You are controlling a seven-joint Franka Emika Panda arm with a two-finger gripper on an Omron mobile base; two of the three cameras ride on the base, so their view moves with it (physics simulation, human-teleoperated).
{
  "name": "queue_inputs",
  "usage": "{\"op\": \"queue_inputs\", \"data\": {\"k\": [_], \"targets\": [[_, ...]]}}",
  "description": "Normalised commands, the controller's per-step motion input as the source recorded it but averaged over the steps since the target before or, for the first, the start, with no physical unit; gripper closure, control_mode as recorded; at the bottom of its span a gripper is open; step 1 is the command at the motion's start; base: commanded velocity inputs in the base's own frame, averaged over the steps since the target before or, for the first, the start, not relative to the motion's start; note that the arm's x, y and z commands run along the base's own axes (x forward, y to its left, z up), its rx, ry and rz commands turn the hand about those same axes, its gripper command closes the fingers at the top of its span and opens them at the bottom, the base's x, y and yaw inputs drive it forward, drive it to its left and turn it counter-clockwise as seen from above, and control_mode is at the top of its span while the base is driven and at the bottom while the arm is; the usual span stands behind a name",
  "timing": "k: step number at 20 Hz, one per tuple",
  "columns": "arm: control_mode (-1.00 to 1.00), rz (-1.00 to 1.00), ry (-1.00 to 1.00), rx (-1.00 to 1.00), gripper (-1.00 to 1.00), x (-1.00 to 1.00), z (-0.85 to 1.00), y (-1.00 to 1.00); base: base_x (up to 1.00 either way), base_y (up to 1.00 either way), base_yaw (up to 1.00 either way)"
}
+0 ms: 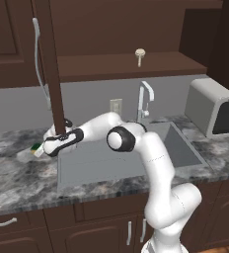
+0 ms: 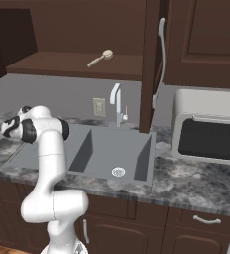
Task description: Locate and retrieve the sponge and dish brush from the cabinet. Place them next to the sink.
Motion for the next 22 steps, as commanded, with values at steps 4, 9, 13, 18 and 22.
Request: {"op": "queue_inputs", "data": {"k": [4,9,13,18,22], "targets": [[-1.0,0.0,0.03,0.0,-1.0,-0.16,0.0,-0.2,0.0,0.0,0.0],[-1.0,-0.02,0.06,-0.02,-1.0,-0.29,0.0,-0.32,0.0,0.0,0.0],[-1.0,-0.03,0.04,-0.05,-1.0,-0.42,0.09,-0.28,0.0,0.0,0.0],[-1.0,-0.04,0.0,-0.09,-1.0,-0.39,0.38,-0.18,0.0,0.0,0.0],[-1.0,-0.03,0.0,-0.12,-1.0,-0.25,0.63,-0.1,0.0,0.0,0.0]]}}
